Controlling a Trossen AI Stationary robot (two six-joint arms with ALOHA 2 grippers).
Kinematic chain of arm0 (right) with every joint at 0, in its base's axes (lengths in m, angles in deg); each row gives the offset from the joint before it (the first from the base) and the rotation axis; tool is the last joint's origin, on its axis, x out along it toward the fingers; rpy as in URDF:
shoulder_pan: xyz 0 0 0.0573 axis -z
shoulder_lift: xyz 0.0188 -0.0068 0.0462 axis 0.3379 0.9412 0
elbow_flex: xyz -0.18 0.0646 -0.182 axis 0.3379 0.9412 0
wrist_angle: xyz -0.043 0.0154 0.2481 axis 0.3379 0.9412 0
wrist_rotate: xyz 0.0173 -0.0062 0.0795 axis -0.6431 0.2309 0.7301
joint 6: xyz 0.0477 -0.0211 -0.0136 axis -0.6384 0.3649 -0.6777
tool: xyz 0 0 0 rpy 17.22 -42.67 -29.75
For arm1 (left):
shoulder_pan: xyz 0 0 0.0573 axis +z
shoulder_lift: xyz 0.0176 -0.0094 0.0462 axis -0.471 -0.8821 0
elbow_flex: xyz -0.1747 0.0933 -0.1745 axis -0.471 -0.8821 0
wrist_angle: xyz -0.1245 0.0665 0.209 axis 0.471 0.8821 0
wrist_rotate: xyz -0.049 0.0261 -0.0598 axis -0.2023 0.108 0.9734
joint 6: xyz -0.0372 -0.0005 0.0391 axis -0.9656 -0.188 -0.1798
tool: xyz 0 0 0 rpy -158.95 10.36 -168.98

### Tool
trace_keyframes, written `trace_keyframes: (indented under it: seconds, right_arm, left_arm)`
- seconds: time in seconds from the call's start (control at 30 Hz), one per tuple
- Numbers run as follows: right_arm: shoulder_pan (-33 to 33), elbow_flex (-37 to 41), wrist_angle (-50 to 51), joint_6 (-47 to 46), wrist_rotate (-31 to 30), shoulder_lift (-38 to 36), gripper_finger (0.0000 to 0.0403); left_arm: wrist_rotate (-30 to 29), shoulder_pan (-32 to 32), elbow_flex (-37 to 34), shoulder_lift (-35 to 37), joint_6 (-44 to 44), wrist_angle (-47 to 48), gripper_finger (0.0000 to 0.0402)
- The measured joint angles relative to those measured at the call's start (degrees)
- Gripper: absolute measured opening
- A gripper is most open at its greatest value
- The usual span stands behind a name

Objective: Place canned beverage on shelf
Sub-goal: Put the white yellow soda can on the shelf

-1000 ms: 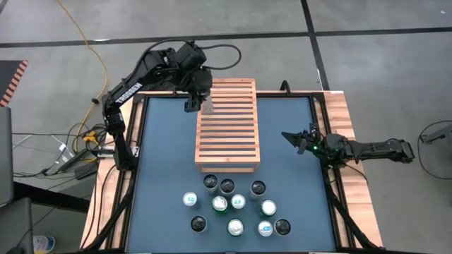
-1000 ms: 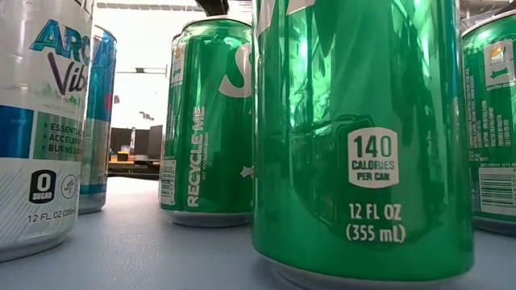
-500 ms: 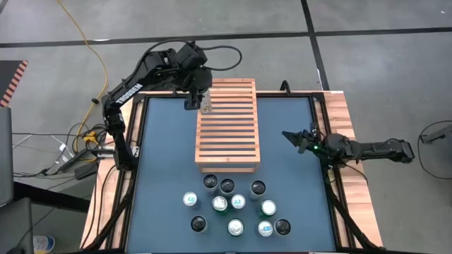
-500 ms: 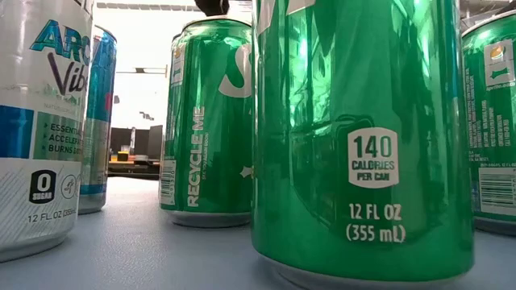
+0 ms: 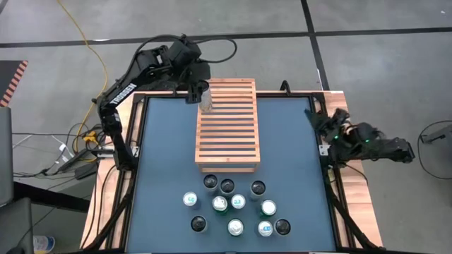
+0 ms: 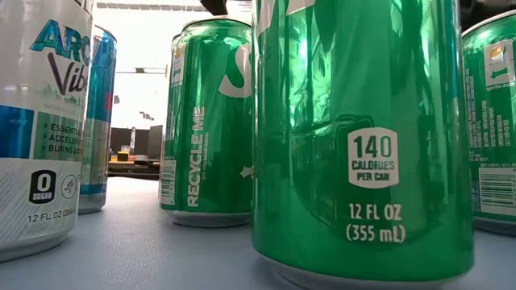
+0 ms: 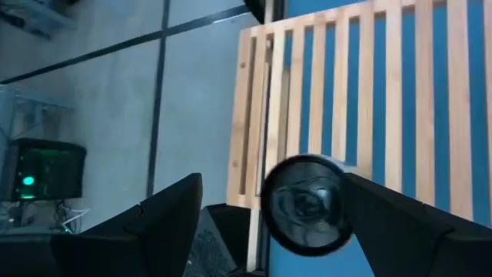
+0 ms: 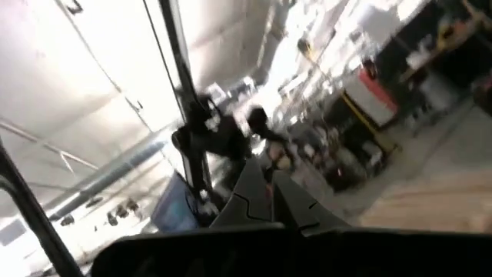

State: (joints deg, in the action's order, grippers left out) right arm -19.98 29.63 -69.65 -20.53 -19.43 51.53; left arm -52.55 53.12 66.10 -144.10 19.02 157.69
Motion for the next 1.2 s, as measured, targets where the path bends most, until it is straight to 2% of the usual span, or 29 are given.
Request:
trace_keyframes:
  seconds: [0.17,0.27,0.4,0.6,0.7,0.8,1.0,1.1,1.2]
  right_arm:
    - [0.0,-6.52,0.3,1.05,-6.49,3.59,0.0]
    - [0.02,-9.52,0.63,3.52,-9.58,6.35,0.0]
    - [0.04,-12.75,4.13,14.47,-9.46,9.39,0.0]
    - [0.03,-19.12,10.38,19.42,-8.96,16.44,0.0013]
    - [-0.04,-24.73,20.02,20.97,-8.67,22.11,0.0053]
    - [0.69,-31.03,26.94,22.8,-7.86,29.34,0.0115]
    - [4.96,-43.66,28.57,30.12,-6.54,44.18,0.0263]
    - [8.95,-49.8,29.95,32.61,0.19,50.78,0.031]
    - [13.57,-55.16,30.19,32.94,9.91,58.08,0.0332]
  left_arm:
    - [2.25,-0.8,0.0,3.41,-3.64,-4.48,0.0296]
    - [3.55,-0.85,0.0,6.23,-6.62,-4.0,0.0296]
    - [4.74,-0.82,0.0,9.53,-11.58,-3.48,0.0296]
    - [9.24,-0.85,0.02,12.84,-15.79,-1.39,0.0296]
    - [7.52,-0.85,0.0,13.8,-16.91,2.51,0.0296]
    - [4.92,-0.85,0.0,14.3,-18.46,5.56,0.0296]
    - [4.41,-0.87,0.0,14.3,-18.41,6.51,0.0296]
    - [4.47,-0.81,0.0,14.28,-16.73,7.35,0.0296]
    - [5.04,-0.44,0.0,14.29,-16.42,7.75,0.0296]
